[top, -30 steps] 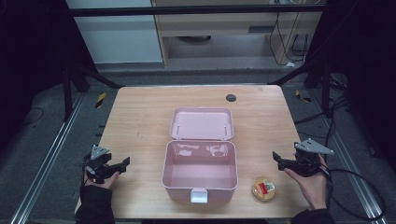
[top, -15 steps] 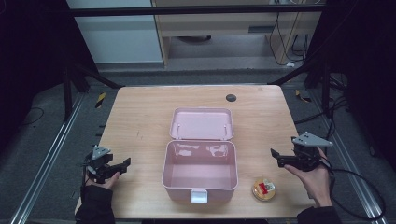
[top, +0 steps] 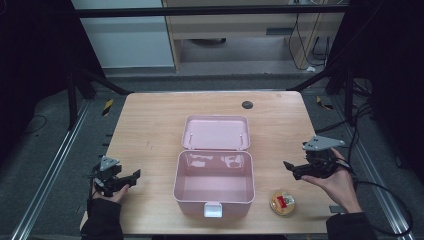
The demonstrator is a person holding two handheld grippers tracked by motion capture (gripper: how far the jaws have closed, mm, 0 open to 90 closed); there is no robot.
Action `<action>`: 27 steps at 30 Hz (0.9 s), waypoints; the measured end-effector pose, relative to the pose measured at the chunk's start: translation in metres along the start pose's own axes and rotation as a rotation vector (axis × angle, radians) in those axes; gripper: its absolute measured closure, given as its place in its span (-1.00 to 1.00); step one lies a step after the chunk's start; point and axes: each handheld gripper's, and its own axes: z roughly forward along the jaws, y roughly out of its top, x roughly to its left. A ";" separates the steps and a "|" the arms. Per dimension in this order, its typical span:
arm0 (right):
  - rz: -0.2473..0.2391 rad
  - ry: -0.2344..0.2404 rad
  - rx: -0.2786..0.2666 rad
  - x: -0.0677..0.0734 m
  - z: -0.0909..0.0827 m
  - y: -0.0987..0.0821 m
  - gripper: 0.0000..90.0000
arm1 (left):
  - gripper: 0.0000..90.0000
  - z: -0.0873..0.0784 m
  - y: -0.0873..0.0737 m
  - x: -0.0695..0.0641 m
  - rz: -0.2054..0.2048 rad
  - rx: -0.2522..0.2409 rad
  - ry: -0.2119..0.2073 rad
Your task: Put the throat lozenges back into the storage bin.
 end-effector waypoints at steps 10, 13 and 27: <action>-0.123 0.093 0.091 0.010 -0.006 0.014 -0.84 | -0.52 0.001 0.000 -0.001 0.005 0.008 -0.002; -0.157 0.112 0.122 0.013 -0.006 0.015 -0.85 | -0.52 0.002 0.000 -0.001 0.005 0.009 -0.004; -0.266 0.197 0.237 0.027 -0.003 0.015 -0.86 | -0.52 0.002 -0.001 -0.001 0.011 0.014 -0.009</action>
